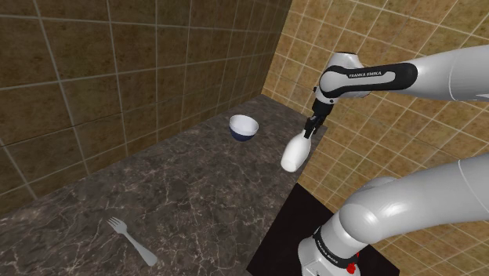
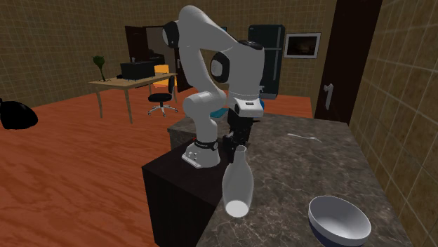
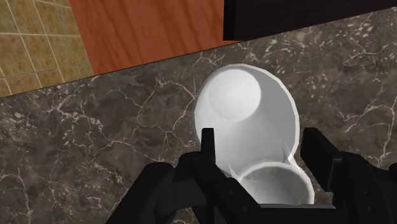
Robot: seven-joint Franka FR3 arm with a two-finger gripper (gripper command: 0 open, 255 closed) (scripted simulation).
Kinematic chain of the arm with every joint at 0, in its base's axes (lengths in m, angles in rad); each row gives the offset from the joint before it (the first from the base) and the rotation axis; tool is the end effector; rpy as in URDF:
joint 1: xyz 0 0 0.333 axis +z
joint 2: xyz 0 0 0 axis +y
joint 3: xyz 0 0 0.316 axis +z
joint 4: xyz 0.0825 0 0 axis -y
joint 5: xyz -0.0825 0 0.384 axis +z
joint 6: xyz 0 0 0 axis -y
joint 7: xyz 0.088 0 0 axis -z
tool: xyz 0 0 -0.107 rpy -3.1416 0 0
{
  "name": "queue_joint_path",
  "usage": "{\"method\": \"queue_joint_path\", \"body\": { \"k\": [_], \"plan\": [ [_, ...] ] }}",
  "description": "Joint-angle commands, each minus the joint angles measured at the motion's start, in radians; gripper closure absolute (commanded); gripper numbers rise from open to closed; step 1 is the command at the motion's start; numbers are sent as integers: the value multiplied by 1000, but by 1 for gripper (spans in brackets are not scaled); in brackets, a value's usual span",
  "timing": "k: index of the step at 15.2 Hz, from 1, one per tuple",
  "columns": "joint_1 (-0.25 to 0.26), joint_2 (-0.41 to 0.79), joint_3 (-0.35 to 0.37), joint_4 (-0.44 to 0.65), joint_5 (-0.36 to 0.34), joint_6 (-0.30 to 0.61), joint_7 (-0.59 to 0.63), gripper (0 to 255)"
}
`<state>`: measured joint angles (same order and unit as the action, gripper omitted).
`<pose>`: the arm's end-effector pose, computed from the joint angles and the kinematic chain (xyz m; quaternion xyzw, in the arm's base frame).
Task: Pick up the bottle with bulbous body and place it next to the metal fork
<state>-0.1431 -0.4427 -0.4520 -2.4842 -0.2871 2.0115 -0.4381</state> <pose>0.3289 -0.2453 0.4249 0.9990 0.0093 -0.0408 0.0162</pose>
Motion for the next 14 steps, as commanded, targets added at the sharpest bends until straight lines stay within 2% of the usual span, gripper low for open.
{"method": "queue_joint_path", "body": {
  "k": [1,9,14],
  "plan": [
    [0,0,0,0,0,0,0,255],
    [0,0,0,0,0,0,0,255],
    [1,-25,15,49,6,-73,-3,255]
  ]
}}
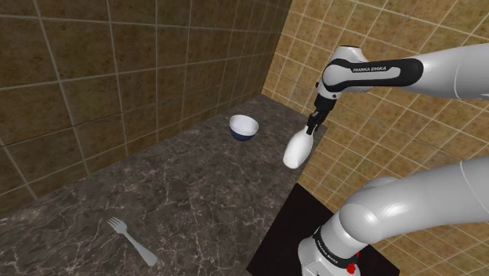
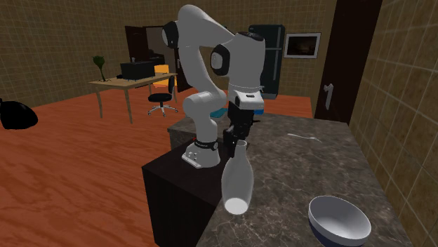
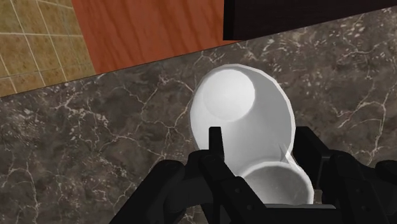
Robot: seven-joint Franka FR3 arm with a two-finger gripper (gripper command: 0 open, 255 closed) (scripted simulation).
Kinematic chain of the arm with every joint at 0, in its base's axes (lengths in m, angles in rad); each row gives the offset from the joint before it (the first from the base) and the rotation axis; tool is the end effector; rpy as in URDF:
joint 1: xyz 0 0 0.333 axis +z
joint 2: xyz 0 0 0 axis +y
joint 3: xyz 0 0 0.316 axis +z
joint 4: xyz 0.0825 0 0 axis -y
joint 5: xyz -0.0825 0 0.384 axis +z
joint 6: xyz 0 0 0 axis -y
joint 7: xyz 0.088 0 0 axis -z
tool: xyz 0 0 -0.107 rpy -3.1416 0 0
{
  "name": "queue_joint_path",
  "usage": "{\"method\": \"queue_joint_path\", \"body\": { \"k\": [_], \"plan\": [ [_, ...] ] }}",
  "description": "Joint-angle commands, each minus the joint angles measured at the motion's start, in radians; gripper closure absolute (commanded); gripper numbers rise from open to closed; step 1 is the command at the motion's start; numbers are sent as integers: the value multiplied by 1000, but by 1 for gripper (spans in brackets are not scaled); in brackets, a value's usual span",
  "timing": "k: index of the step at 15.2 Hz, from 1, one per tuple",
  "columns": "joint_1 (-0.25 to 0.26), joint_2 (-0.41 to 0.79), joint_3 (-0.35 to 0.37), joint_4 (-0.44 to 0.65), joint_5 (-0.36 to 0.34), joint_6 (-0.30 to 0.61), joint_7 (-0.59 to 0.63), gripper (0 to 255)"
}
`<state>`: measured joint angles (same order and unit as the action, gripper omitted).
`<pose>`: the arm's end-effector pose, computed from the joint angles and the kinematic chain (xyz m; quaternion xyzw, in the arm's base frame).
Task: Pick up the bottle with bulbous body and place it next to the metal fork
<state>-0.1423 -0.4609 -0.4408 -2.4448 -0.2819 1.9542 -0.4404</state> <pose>0.3294 -0.2457 0.4455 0.9990 0.0092 -0.0408 0.0162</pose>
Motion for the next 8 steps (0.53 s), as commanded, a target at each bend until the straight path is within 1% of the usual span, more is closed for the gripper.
{"method": "queue_joint_path", "body": {
  "k": [1,8],
  "plan": [
    [0,-11,6,20,2,-31,-1,255],
    [3,-32,24,97,12,-129,-6,255]
  ]
}}
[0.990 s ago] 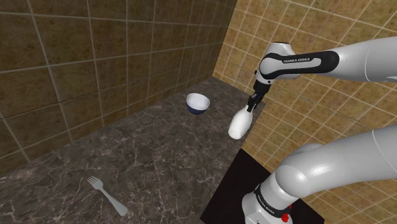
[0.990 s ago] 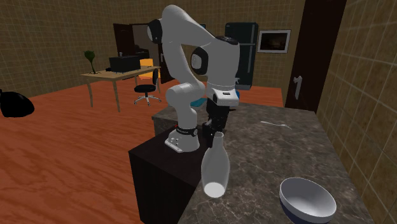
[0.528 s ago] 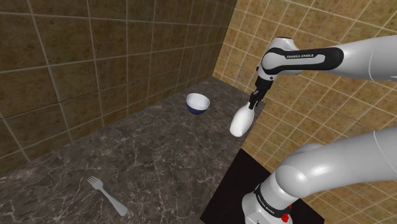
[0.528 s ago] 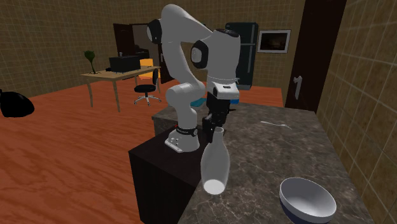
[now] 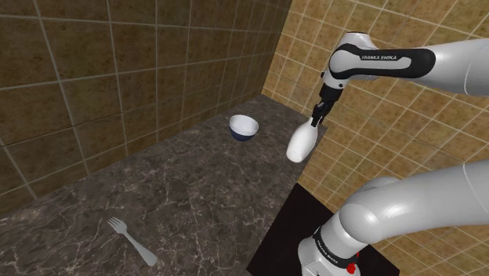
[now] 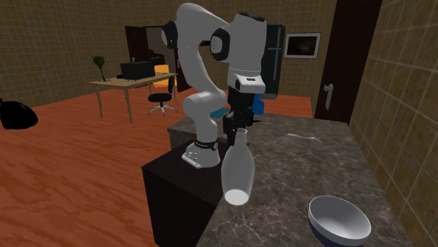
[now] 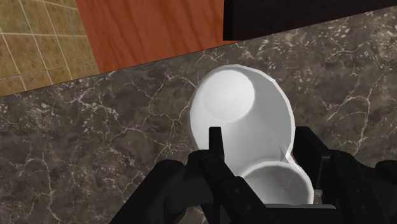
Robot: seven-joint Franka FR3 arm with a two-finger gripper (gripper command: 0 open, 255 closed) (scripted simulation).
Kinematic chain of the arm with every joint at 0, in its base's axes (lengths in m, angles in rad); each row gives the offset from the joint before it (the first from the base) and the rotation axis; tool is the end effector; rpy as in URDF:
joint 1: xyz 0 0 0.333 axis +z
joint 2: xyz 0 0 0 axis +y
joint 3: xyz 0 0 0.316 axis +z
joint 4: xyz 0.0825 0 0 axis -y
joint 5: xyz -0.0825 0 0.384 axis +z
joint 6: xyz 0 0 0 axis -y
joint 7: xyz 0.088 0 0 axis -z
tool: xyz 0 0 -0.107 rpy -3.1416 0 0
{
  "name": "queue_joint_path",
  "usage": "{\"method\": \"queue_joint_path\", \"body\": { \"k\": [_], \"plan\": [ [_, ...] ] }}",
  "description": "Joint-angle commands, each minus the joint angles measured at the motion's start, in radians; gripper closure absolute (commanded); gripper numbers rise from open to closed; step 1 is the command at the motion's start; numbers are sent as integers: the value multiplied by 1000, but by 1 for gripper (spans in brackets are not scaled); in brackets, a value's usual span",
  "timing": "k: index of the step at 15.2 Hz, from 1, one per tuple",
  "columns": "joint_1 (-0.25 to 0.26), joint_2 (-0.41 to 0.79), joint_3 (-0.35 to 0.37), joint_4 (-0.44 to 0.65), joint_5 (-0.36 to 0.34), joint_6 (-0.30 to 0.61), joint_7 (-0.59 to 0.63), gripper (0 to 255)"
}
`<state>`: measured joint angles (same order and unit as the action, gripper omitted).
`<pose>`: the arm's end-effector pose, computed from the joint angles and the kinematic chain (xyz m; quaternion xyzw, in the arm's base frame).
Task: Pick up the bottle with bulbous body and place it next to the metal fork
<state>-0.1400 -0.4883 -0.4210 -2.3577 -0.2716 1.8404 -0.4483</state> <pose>0.3289 -0.2467 0.4879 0.9990 0.0092 -0.0408 0.0162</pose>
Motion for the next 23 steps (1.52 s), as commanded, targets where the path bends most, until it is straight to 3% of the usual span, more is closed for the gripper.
{"method": "queue_joint_path", "body": {
  "k": [1,23],
  "plan": [
    [1,-7,7,22,3,-29,1,255],
    [17,10,46,328,37,-318,-29,255]
  ]
}}
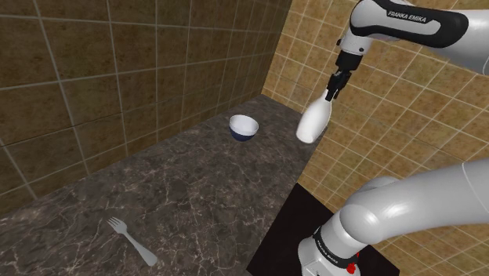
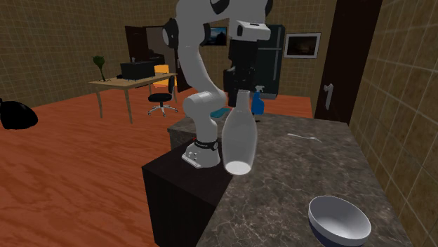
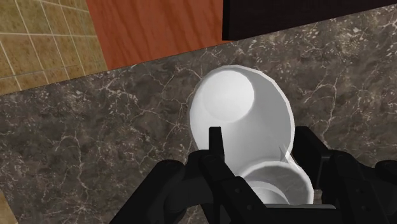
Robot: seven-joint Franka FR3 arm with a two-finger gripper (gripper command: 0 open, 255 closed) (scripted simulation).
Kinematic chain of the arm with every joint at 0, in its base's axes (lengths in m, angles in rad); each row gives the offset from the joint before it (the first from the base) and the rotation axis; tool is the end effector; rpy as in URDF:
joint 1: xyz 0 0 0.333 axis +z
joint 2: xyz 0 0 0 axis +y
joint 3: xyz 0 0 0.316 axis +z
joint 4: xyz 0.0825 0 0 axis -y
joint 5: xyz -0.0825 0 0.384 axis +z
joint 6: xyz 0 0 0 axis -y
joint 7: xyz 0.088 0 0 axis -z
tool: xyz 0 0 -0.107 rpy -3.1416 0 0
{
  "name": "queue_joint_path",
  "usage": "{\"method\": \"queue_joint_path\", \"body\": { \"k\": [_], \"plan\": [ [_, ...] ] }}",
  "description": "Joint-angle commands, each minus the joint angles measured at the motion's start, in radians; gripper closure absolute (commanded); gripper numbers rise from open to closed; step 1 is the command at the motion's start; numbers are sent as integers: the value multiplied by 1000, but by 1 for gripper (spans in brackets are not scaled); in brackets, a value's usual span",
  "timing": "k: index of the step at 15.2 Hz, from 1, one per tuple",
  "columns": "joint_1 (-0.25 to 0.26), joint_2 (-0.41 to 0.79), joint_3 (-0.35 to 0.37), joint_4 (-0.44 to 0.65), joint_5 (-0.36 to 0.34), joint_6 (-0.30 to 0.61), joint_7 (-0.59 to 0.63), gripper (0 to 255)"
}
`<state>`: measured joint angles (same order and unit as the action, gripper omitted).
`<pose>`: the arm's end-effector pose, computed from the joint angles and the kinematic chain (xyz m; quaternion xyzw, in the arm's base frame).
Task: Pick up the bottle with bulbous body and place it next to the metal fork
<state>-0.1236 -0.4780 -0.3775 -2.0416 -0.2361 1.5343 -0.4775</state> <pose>0.3292 -0.2465 0.6101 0.9990 0.0093 -0.0407 0.0162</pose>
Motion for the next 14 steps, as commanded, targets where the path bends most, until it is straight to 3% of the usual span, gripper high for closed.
{"method": "queue_joint_path", "body": {
  "k": [1,14],
  "plan": [
    [2,3,4,28,3,-25,-1,255],
    [12,68,11,261,22,-194,-30,255]
  ]
}}
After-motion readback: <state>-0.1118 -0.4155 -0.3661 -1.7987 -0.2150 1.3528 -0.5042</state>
